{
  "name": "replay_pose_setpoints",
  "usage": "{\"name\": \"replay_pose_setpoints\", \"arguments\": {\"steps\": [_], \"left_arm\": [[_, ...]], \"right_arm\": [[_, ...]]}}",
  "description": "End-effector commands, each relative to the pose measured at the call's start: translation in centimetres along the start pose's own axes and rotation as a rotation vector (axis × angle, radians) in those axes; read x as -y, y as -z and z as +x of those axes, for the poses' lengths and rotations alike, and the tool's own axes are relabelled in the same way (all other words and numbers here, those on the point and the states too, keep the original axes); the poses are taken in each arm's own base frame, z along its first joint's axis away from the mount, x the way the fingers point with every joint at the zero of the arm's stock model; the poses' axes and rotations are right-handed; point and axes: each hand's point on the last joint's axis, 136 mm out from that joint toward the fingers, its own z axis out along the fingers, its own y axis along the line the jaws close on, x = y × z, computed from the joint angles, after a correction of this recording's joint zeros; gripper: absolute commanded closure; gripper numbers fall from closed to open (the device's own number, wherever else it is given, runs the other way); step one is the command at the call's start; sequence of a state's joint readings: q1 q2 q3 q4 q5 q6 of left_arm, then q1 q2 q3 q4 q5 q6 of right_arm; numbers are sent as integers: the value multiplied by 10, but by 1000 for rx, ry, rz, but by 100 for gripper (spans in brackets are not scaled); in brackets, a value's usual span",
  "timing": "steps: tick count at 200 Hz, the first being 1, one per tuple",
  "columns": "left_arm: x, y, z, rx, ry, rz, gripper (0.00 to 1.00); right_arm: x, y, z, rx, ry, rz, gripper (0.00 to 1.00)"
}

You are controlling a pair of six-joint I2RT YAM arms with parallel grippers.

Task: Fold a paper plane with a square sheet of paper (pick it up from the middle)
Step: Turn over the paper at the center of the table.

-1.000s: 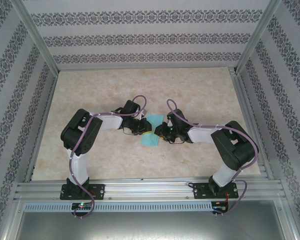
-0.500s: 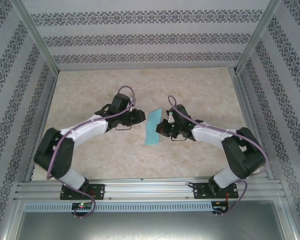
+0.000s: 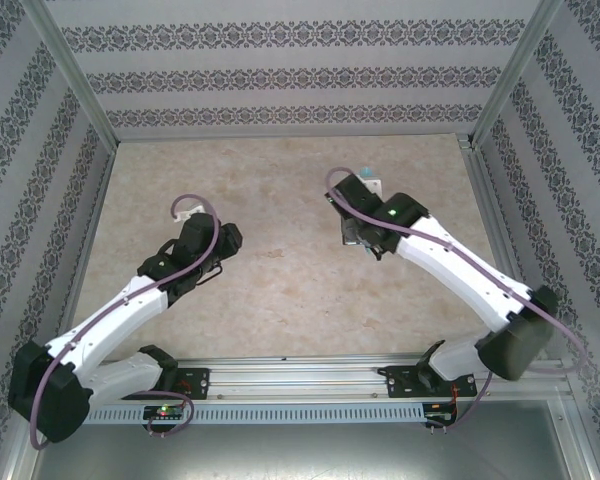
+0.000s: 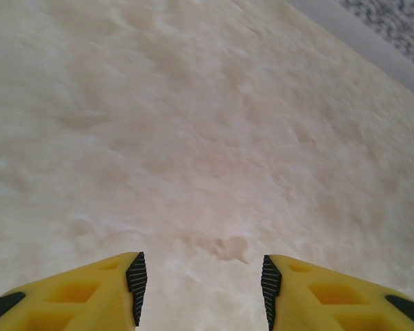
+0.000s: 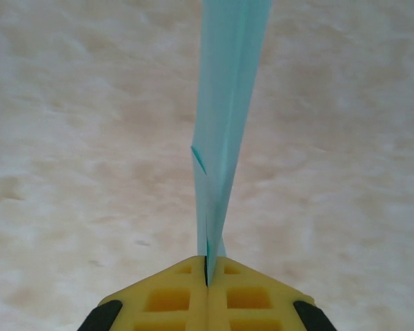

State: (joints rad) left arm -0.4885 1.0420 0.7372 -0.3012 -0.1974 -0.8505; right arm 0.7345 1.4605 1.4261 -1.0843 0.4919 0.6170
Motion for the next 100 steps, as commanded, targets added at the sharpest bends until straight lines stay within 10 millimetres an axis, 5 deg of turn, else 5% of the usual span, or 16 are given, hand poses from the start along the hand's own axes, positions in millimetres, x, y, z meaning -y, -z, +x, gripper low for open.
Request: {"name": "replay_pose_setpoints", "arguments": {"steps": [1,44,66,85,100], "left_arm": [[-39,15,-15,114,66,-149,49],[-62,41,-27,226,109,-181,46],[-64,50,-31,248,109,-170,45],[-63,55,-37,258,88,-170,44],[-57,57,-41,251,61,-162,44]], "right_arm": [[17,-15,21,-104,218,259,94],[-77,-72,53,-290,325,213,92],[-137,-95,73,-378,299,51,89],[-207,-85,78,-411,215,-298,72],[-234,-64,65,-343,119,-531,51]]}}
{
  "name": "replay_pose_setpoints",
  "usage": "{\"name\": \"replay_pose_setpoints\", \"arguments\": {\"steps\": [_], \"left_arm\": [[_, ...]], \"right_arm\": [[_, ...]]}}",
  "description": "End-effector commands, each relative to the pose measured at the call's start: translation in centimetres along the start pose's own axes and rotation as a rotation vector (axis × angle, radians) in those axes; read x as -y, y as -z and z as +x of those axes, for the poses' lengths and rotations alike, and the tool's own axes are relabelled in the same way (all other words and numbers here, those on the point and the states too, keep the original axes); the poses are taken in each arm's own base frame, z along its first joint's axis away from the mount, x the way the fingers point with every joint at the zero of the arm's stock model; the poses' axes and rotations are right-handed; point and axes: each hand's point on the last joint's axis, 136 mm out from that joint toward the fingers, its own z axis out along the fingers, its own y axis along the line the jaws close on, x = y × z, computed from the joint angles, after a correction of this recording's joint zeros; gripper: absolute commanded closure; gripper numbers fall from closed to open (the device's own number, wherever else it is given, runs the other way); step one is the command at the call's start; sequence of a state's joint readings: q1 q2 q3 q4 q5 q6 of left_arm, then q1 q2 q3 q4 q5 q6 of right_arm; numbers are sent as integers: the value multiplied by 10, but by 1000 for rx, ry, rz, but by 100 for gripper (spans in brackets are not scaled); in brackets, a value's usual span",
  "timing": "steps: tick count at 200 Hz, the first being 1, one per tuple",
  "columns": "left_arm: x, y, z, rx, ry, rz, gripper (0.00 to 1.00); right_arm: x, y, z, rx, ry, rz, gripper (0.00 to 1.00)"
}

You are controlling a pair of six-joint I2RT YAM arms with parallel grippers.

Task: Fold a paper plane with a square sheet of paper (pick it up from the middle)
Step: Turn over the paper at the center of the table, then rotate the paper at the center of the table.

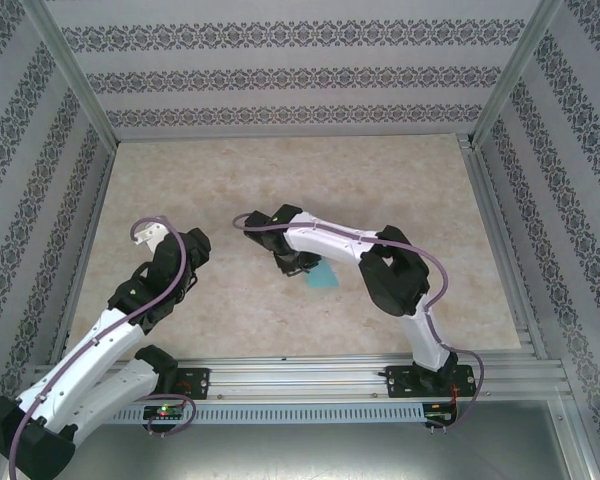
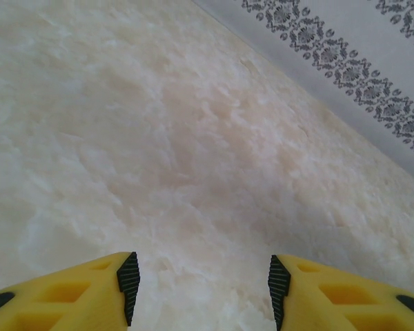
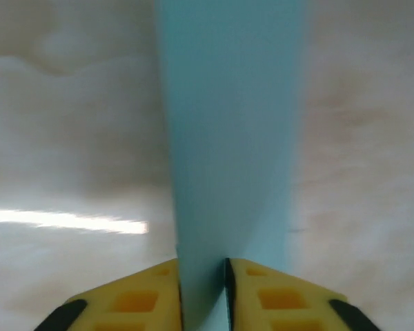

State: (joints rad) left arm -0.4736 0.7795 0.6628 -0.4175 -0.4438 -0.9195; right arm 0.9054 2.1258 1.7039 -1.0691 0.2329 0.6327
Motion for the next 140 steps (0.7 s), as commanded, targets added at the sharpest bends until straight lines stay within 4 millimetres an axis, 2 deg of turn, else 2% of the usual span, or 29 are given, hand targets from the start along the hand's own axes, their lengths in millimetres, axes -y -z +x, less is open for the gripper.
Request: {"name": "replay_pose_setpoints", "arguments": {"steps": [1,10,16,18,27,44,62,80,87,105,117,140], "left_arm": [[-5,4,-10,14,-49,-40,44],[-1,3,-10,1,-57,-34,44],[2,2,-9,-10,-64,-26,43],[4,1,-8,-15,-68,-22,43],[11,-2,-5,-43,-82,-6,43],[30,-10,7,-118,-112,47,43],[51,-23,26,-220,-138,103,42],[71,-33,47,-341,-153,157,42],[82,-36,55,-389,-158,193,42],[98,-47,81,-513,-149,238,42],[104,-52,95,-589,-144,250,43],[110,-58,115,-678,-135,272,45]], "right_arm": [[-68,56,-24,130,-58,-493,50],[-68,69,-32,187,-109,-610,45],[-64,80,-38,218,-147,-685,45],[-62,77,-37,217,-160,-695,45],[-50,86,-40,263,-214,-770,48],[-31,82,-37,307,-278,-878,62],[-29,77,-35,279,-302,-991,76],[-33,60,-30,231,-323,-1006,78],[-36,52,-28,208,-323,-999,82],[-32,19,-18,153,-382,-929,83],[-28,-3,-9,118,-431,-885,83],[-31,-31,8,72,-491,-872,83]]}}
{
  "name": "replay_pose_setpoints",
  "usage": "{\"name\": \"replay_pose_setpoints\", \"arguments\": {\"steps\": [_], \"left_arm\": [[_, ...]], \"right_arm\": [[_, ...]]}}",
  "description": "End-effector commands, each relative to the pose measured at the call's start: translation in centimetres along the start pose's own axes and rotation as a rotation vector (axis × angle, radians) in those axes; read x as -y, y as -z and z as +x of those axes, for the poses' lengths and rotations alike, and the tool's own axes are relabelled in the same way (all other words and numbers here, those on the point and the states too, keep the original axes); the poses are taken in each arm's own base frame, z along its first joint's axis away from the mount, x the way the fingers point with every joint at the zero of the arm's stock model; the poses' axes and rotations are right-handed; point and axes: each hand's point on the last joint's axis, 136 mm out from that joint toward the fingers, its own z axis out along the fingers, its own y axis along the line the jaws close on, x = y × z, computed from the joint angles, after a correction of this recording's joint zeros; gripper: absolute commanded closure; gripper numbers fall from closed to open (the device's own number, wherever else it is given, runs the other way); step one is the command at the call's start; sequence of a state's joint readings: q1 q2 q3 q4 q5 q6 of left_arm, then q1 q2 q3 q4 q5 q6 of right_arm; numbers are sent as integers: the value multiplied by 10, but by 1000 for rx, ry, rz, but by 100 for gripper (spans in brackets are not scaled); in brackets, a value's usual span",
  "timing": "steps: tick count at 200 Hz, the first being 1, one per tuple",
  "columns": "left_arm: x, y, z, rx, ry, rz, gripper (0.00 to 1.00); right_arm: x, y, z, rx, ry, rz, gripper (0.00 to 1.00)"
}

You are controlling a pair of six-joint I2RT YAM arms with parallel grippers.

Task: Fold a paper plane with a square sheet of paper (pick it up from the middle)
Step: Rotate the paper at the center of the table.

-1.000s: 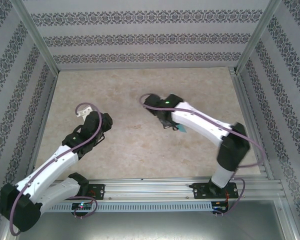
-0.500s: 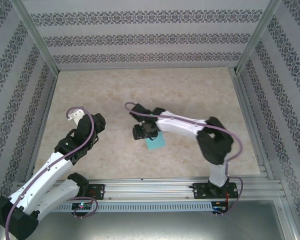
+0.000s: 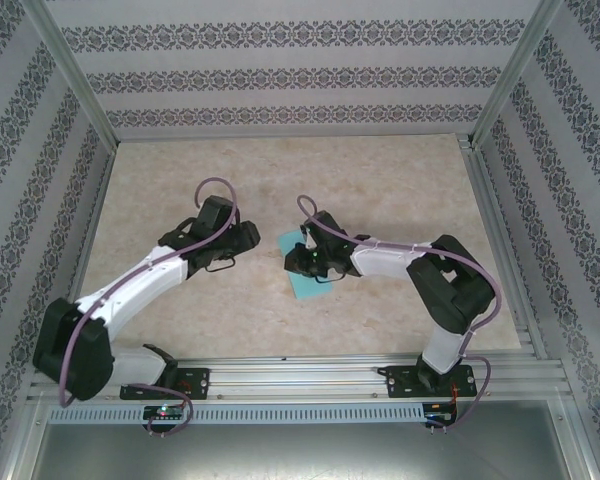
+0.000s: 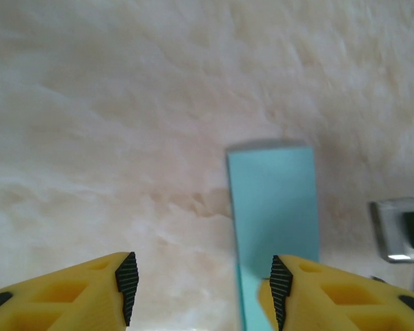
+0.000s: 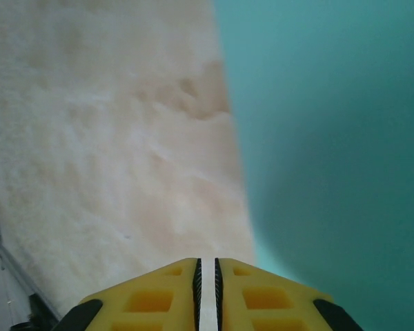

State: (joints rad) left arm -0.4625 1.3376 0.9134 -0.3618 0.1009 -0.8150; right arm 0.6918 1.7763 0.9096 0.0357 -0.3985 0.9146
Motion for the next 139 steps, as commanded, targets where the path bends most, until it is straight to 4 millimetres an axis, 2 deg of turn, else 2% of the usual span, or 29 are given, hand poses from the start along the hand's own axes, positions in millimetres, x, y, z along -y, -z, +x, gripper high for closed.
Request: {"name": "replay_pose_setpoints", "arguments": {"steps": [1,27,41,55,66,95,113,126,139], "left_arm": [[26,-7,9,-102,-7,125,45],[30,-17,17,-139,-4,167,43],[35,-24,21,-174,-11,187,45],[42,-32,23,-201,-1,217,48],[49,-37,23,-221,5,239,50],[60,-53,18,-257,1,247,60],[60,-58,14,-247,-4,230,61],[60,-62,13,-250,-8,223,61],[60,-68,16,-272,-12,221,62]], "right_arm": [[19,-17,13,-7,-85,0,83],[36,-32,21,7,-171,25,83],[46,-34,22,55,-226,67,83],[42,-36,22,107,-261,40,82],[31,-35,19,132,-263,-17,81],[-1,-17,9,164,-193,-123,79],[-20,1,7,188,-110,-154,76],[-19,11,10,191,-75,-112,75],[-3,21,12,208,-67,-27,75]]}}
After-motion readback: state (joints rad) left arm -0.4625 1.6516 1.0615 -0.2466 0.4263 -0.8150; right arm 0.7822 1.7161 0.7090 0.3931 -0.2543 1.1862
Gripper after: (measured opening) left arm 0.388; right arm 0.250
